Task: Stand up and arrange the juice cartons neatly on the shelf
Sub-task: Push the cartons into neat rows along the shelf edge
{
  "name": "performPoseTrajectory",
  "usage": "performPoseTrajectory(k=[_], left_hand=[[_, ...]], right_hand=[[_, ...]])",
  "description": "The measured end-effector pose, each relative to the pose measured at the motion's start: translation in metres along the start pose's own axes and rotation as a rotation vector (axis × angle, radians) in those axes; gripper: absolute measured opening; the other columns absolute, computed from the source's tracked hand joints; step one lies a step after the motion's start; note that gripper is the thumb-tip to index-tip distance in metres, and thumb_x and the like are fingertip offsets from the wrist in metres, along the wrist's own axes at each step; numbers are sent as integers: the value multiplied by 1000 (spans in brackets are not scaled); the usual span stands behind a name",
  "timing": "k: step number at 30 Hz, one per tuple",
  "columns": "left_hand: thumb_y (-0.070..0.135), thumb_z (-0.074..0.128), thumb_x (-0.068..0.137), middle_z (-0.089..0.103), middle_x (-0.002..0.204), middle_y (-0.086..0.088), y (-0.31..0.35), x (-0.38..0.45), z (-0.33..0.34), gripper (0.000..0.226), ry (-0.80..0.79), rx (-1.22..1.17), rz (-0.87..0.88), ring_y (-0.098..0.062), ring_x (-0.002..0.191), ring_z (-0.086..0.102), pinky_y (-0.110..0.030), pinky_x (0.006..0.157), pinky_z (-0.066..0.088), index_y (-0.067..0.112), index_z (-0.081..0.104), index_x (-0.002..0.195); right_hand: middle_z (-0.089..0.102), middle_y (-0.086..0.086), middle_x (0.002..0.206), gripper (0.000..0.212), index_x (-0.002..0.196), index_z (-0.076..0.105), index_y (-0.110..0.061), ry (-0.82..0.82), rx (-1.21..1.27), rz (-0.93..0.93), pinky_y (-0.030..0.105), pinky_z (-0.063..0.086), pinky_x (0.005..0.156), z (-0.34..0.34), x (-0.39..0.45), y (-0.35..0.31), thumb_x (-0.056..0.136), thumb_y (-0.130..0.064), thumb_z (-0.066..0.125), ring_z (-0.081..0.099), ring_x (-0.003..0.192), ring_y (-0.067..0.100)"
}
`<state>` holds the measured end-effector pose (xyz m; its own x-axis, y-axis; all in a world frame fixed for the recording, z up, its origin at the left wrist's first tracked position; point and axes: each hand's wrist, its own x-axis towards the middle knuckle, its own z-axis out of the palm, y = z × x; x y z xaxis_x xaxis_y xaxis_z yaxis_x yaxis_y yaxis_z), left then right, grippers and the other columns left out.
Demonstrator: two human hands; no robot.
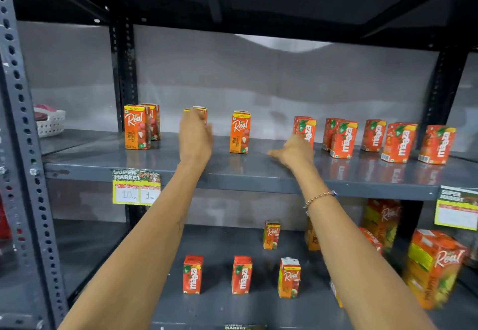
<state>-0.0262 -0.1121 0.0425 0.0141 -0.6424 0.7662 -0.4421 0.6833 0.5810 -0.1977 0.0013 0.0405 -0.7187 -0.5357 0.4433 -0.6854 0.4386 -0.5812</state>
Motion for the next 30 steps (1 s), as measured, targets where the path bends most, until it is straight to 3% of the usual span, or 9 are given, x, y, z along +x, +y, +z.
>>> performPoseTrajectory(k=[3,5,7,11,17,21,26,28,30], left_hand=[[29,66,86,53,126,-18,29,-7,27,54,-317,5,-71,-31,117,52,-36,94,43,-1,46,126],[37,72,79,42,135,-21,41,-9,44,81,-427,66,-194,-34,128,41,-39,103,36,-5,31,135],[37,75,75,43,136,-20,45,-7,56,86,-463,78,-268,-34,128,43,-39,102,38,-2,28,135],[33,74,78,52,131,-17,46,-9,68,73,-452,124,-274,-33,122,51,-40,96,43,3,35,132],[36,72,80,52,131,-16,46,-8,72,71,-450,159,-256,-33,120,51,-40,95,44,5,35,132],[36,72,80,46,135,-18,48,-10,69,76,-492,144,-275,-34,124,47,-41,98,42,4,31,135],[31,70,82,44,124,-22,81,-36,74,61,-36,257,8,-36,116,44,-41,92,39,-3,42,124],[28,66,85,50,120,-22,107,-47,88,52,-114,155,158,-35,114,45,-40,95,36,-6,48,120],[28,65,86,48,125,-22,133,-57,111,57,-325,95,125,-34,119,44,-38,100,34,-8,45,124]], right_hand=[[56,17,121,77,124,43,-1,87,13,119,41,49,90,-24,11,41,69,-41,79,56,109,34],[53,16,123,84,128,39,-1,-43,22,132,40,47,92,-34,21,49,68,-44,79,55,111,32],[54,15,124,86,129,37,-1,-157,59,118,39,46,93,-39,31,49,68,-43,80,56,112,32],[52,15,127,90,130,35,-1,-202,5,92,42,45,97,-35,44,47,66,-46,80,52,117,33],[53,14,125,90,130,29,-2,-154,-45,58,34,43,79,-23,49,53,69,-46,78,55,113,32],[54,13,125,84,129,30,-3,-163,-14,65,33,42,77,-24,49,55,71,-42,78,56,113,32],[51,16,128,79,128,40,-1,-56,-77,96,36,45,86,-51,51,84,72,-41,78,53,115,32],[41,21,135,89,134,31,-1,108,-54,203,42,41,96,-67,53,104,70,-40,79,43,123,37],[30,24,141,103,140,20,-1,173,-24,255,47,35,101,-78,60,118,68,-42,80,35,128,41]])
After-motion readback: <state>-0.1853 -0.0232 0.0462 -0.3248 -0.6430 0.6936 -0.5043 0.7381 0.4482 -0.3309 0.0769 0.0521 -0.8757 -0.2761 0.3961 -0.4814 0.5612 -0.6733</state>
